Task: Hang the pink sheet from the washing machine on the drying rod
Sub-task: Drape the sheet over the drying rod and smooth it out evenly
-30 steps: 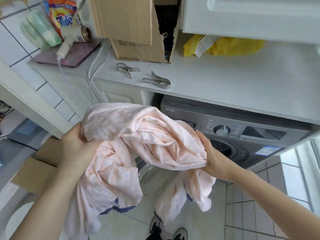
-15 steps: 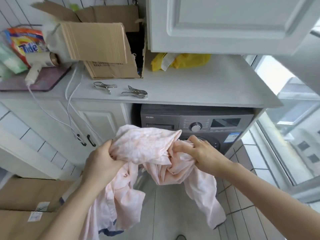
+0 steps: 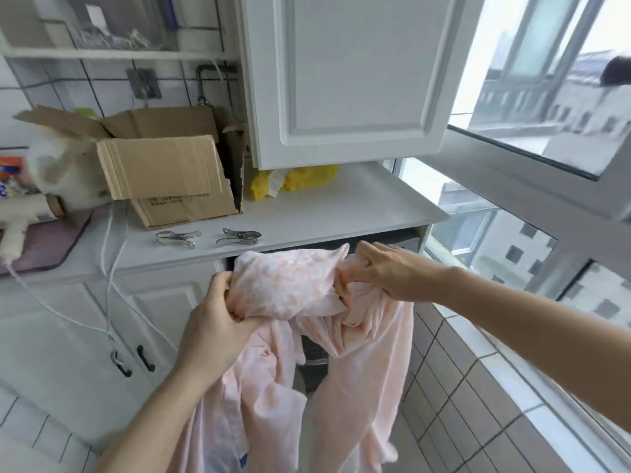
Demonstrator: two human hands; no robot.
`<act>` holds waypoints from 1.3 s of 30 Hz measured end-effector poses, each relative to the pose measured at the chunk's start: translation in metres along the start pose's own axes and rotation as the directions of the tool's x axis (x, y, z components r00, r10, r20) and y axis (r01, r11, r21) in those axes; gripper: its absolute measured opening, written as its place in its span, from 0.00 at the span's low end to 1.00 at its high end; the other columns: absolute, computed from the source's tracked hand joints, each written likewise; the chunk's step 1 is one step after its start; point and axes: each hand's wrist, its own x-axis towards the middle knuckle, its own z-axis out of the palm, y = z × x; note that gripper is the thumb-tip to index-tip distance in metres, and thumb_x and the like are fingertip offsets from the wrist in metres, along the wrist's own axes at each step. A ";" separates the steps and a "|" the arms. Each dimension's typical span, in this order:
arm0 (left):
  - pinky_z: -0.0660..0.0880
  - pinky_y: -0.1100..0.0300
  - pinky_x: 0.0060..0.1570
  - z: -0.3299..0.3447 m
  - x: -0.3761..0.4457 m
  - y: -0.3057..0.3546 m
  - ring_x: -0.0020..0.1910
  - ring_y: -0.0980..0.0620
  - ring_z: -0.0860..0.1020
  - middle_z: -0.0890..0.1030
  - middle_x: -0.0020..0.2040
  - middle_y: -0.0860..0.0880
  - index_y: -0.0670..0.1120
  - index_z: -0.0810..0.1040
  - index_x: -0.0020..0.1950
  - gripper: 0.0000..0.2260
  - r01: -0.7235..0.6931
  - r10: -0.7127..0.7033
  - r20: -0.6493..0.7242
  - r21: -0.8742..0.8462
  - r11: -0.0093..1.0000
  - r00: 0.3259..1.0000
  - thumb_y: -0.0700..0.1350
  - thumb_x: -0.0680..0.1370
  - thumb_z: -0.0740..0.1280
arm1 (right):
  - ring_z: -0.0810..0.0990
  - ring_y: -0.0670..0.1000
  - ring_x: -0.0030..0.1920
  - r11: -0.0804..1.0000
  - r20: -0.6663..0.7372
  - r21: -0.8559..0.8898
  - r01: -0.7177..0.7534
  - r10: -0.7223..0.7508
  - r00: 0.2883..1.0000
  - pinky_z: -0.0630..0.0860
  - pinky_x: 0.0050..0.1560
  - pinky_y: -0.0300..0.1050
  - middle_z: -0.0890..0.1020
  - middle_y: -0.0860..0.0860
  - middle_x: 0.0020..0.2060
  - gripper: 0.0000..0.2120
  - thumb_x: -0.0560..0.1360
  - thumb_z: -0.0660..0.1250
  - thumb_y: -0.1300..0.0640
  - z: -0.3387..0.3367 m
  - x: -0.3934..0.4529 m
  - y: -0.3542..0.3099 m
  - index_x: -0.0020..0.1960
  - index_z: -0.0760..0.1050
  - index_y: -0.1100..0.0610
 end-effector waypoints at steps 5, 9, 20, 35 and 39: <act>0.72 0.57 0.35 0.001 0.017 0.027 0.42 0.55 0.80 0.81 0.44 0.57 0.57 0.71 0.56 0.22 -0.106 0.106 0.002 -0.070 0.992 0.994 0.50 0.67 0.78 | 0.77 0.55 0.40 0.956 -0.076 -0.281 0.083 -0.109 0.991 0.79 0.39 0.48 0.72 0.59 0.52 0.23 0.73 0.57 0.64 -0.039 0.001 0.015 0.65 0.71 0.47; 0.73 0.53 0.36 0.000 0.036 0.057 0.38 0.54 0.78 0.80 0.38 0.56 0.55 0.72 0.48 0.15 -0.181 0.177 -0.045 -0.124 0.976 0.983 0.44 0.70 0.75 | 0.75 0.53 0.35 0.890 -0.109 -0.424 0.167 -0.234 0.966 0.76 0.35 0.46 0.66 0.57 0.51 0.24 0.70 0.68 0.64 -0.075 0.014 0.041 0.62 0.73 0.45; 0.72 0.55 0.34 -0.009 0.110 0.144 0.33 0.59 0.77 0.79 0.36 0.60 0.55 0.72 0.45 0.10 -0.367 0.341 -0.142 -0.239 0.899 0.929 0.53 0.71 0.73 | 0.75 0.54 0.34 0.798 -0.130 -0.600 0.056 -0.166 0.977 0.78 0.37 0.49 0.75 0.57 0.46 0.24 0.70 0.72 0.63 -0.189 0.009 0.117 0.62 0.74 0.46; 0.68 0.59 0.35 -0.024 0.163 0.266 0.39 0.54 0.76 0.77 0.40 0.51 0.48 0.73 0.48 0.06 -0.490 0.417 -0.262 -0.386 0.781 0.871 0.47 0.75 0.68 | 0.75 0.55 0.44 0.586 -0.246 -0.742 -0.325 0.212 0.946 0.77 0.48 0.51 0.70 0.56 0.50 0.21 0.77 0.61 0.64 -0.342 -0.068 0.139 0.66 0.66 0.48; 0.70 0.58 0.36 -0.035 0.155 0.289 0.40 0.52 0.77 0.78 0.42 0.49 0.47 0.73 0.49 0.08 -0.545 0.466 -0.284 -0.420 0.725 0.838 0.48 0.75 0.69 | 0.72 0.55 0.40 0.516 -0.333 -0.744 -0.425 0.265 0.905 0.76 0.44 0.52 0.70 0.57 0.48 0.24 0.74 0.61 0.66 -0.356 -0.095 0.126 0.66 0.68 0.48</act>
